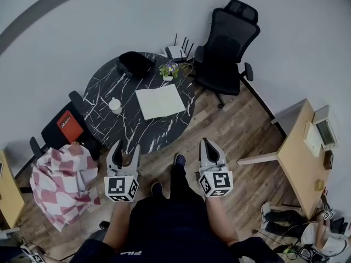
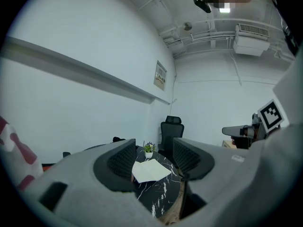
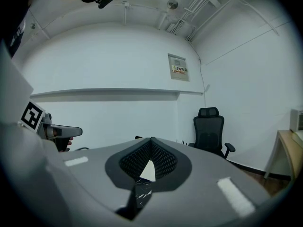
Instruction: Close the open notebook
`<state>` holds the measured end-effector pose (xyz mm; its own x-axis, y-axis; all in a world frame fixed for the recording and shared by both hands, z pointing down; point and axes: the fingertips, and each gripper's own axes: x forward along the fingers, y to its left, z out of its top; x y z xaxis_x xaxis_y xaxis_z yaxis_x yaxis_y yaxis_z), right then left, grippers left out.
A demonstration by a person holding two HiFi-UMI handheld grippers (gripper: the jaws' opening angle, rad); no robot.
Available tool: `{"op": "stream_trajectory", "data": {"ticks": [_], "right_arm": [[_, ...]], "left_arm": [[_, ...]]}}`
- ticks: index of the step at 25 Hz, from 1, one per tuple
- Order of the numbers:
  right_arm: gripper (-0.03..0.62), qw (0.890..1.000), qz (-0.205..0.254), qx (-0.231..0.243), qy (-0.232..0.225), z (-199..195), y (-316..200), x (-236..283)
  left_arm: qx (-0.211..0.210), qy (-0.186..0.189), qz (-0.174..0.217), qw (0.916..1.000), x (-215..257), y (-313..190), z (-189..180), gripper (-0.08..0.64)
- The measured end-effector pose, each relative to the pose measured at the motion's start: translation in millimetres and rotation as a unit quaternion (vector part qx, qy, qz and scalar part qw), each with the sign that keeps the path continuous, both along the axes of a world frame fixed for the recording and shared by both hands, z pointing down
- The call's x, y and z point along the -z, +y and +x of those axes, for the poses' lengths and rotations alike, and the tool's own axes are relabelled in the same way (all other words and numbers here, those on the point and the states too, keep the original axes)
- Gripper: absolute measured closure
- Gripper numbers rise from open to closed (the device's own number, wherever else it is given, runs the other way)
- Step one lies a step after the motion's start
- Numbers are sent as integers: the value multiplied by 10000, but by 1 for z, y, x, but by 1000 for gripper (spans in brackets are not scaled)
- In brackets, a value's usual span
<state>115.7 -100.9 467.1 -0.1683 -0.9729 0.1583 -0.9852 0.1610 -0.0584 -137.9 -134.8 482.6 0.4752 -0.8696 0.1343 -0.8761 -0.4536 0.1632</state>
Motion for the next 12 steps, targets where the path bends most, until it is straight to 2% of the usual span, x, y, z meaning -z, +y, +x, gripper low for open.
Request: {"op": "stream_trajectory", "data": {"ticks": [12], "right_arm": [[583, 9995, 85, 296, -29, 32, -81, 2]], "left_arm": [[191, -149, -100, 9997, -20, -69, 37, 325]]}}
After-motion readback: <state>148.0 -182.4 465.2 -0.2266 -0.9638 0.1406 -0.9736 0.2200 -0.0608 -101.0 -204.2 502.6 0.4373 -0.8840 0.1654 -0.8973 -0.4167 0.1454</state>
